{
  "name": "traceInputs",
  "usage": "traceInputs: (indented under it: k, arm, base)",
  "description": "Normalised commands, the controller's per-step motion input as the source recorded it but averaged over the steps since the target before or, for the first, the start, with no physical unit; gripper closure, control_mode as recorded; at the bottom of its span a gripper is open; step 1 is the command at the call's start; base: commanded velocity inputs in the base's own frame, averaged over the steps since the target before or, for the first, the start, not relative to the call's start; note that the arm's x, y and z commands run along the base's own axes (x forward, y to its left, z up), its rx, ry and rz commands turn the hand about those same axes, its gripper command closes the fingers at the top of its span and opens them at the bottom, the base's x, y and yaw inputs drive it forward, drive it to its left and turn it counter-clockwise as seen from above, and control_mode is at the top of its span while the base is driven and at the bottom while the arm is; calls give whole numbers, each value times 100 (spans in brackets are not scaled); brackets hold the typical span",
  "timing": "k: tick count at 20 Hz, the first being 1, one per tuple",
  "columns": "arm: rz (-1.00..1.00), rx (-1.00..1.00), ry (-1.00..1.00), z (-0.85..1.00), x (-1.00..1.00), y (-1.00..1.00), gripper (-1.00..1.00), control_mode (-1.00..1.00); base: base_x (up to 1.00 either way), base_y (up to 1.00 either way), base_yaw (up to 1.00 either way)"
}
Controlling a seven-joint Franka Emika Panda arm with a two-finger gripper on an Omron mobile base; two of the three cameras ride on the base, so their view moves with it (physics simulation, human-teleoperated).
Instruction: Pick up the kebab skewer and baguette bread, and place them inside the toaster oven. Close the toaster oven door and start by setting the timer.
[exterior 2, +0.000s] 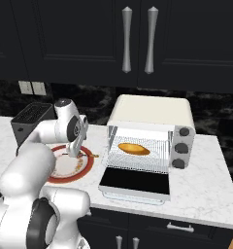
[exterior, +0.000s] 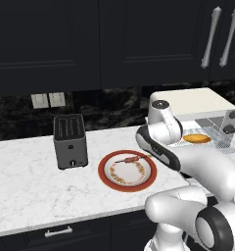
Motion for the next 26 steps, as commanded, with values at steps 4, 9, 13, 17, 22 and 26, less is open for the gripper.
traceInputs:
  k: [4,9,13,17,22,26]
  arm:
    - [0,0,0,-20,31,59,-100,-100]
    - [0,0,0,-21,35,56,-100,-100]
    - [-1,0,0,-17,36,34,-100,-100]
    - [-4,0,0,-26,17,9,-100,-100]
    - [-10,0,-2,-31,9,0,-100,-100]
    - [-7,0,-6,-26,2,0,-100,-100]
  base:
    - [0,0,0]
    - [0,0,0]
    - [0,0,0]
    - [0,0,0]
    - [0,0,0]
    - [0,0,0]
